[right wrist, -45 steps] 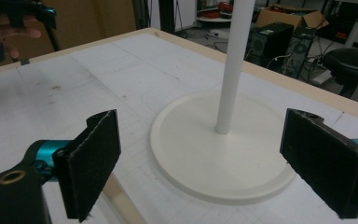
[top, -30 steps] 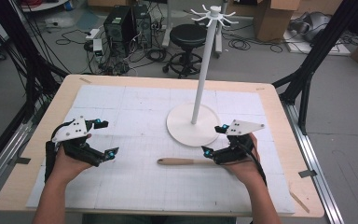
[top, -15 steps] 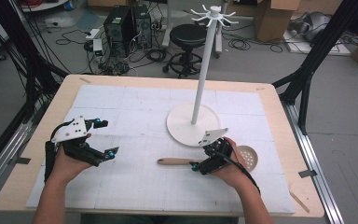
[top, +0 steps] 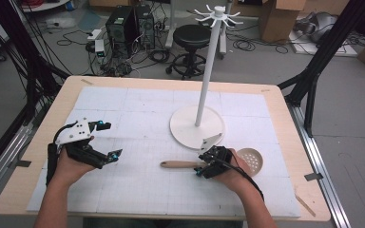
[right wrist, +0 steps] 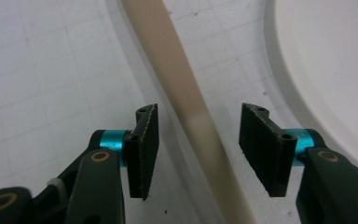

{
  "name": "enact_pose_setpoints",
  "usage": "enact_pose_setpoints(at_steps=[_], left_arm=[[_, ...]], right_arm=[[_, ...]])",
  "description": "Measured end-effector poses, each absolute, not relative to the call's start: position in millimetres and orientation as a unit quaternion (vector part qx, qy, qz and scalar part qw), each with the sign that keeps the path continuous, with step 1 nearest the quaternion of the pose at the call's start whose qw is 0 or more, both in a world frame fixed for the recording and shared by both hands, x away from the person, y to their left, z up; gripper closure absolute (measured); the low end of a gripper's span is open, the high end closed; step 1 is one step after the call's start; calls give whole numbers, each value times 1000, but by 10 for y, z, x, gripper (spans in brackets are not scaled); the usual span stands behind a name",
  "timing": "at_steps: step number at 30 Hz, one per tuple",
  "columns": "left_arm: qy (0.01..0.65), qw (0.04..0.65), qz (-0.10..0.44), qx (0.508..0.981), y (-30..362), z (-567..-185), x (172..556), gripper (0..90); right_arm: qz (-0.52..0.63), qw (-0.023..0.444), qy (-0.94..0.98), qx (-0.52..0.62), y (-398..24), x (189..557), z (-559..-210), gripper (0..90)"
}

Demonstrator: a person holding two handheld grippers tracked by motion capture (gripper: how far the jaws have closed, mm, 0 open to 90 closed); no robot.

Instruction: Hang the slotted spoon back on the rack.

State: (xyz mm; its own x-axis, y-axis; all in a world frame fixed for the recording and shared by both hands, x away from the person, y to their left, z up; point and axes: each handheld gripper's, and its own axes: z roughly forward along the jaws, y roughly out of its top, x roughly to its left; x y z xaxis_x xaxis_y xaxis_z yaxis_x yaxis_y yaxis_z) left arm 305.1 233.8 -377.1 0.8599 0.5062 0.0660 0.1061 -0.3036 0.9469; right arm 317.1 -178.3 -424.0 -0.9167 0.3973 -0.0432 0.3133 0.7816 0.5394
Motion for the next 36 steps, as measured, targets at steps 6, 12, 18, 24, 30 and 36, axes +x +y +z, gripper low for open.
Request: enact_pose_setpoints(at_steps=[6, 12, 18, 24, 30, 36], left_arm=[[192, 565, 174, 784, 2334, -3759, 3052, 17], [193, 564, 174, 784, 2334, -3758, 3046, 17], [193, 562, 175, 785, 2329, -3758, 3042, 17], [192, 562, 176, 785, 2336, -3755, 3042, 17], [192, 563, 176, 785, 2341, -3751, 3041, 17], [194, 566, 177, 781, 2361, -3742, 3039, 17]], right_arm=[[258, 57, 943, 204, -1755, 3203, -4250, 542], [249, 51, 944, 212, -1737, 3220, -4230, 623], [224, 52, 953, 196, -1685, 3202, -4198, 655], [212, 49, 958, 186, -1648, 3178, -4183, 752], [209, 45, 956, 200, -1641, 3180, -4177, 756], [234, 39, 952, 194, -1714, 3164, -4106, 756]])
